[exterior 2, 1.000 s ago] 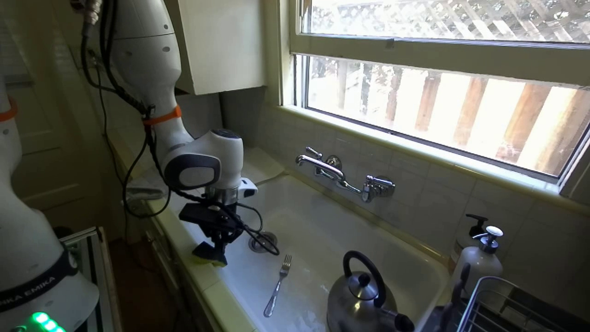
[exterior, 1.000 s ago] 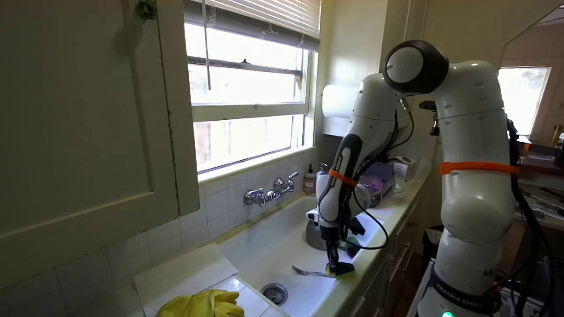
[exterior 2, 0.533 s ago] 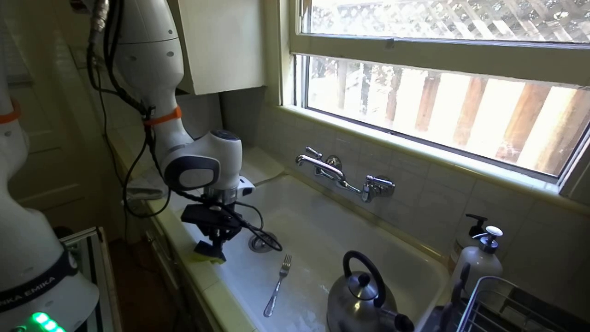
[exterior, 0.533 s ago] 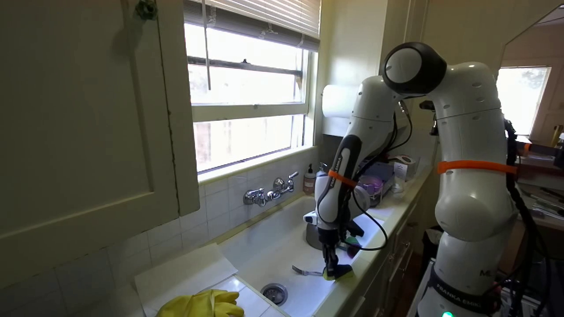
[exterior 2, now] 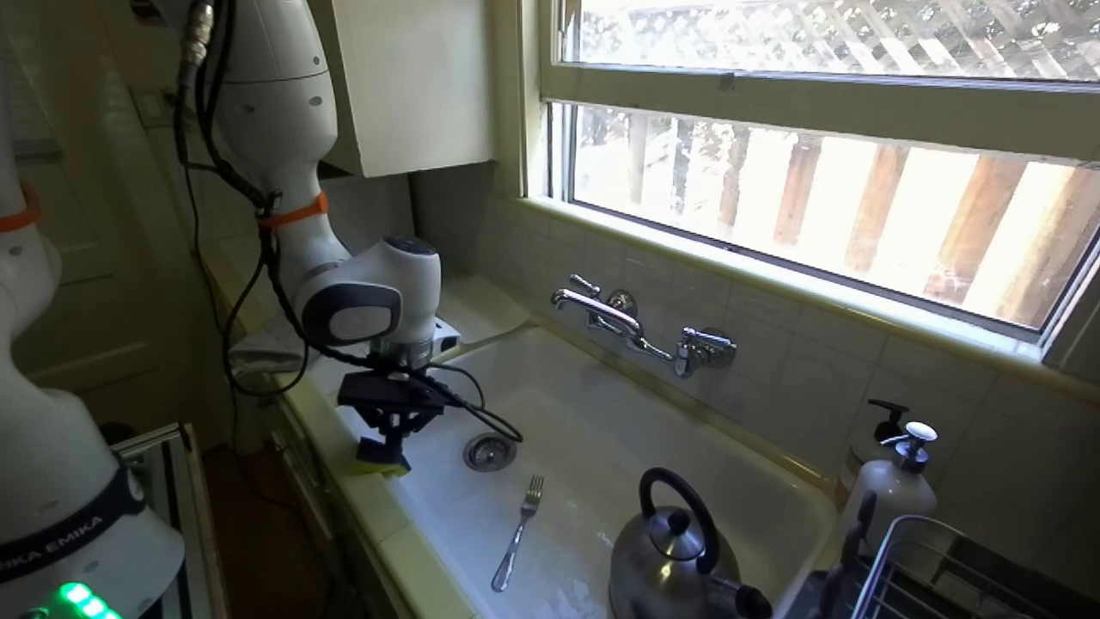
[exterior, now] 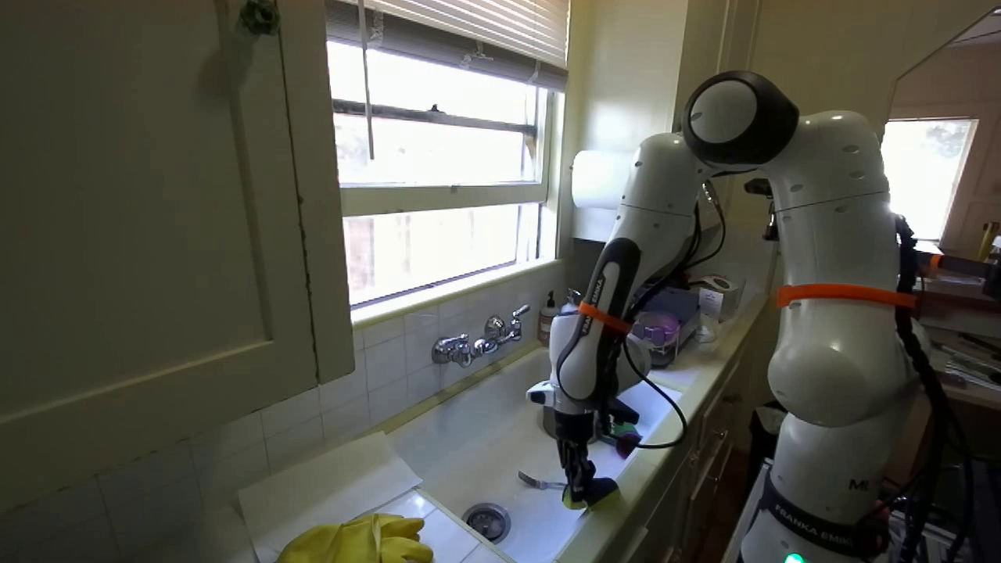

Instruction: Use the sponge to scrub the bottom edge of the sink

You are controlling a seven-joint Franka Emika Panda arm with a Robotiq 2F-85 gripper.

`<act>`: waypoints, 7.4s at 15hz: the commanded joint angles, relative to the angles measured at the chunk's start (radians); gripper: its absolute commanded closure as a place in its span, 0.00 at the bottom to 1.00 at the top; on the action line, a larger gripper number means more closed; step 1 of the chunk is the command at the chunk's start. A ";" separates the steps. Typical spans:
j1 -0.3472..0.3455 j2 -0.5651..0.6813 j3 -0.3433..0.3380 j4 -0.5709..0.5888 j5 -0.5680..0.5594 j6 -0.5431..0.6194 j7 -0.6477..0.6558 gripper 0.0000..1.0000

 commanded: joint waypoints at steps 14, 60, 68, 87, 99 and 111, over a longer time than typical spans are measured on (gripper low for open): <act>0.120 -0.019 -0.075 0.054 0.028 -0.217 0.045 0.97; -0.071 -0.094 -0.496 -0.004 -0.148 -0.174 0.258 0.97; 0.076 -0.070 -0.384 -0.010 -0.197 -0.195 0.349 0.97; 0.203 -0.029 -0.118 0.050 -0.108 -0.255 0.257 0.97; 0.232 0.042 -0.016 0.175 -0.042 -0.369 0.125 0.97; 0.218 0.008 -0.268 0.159 -0.228 -0.499 0.283 0.97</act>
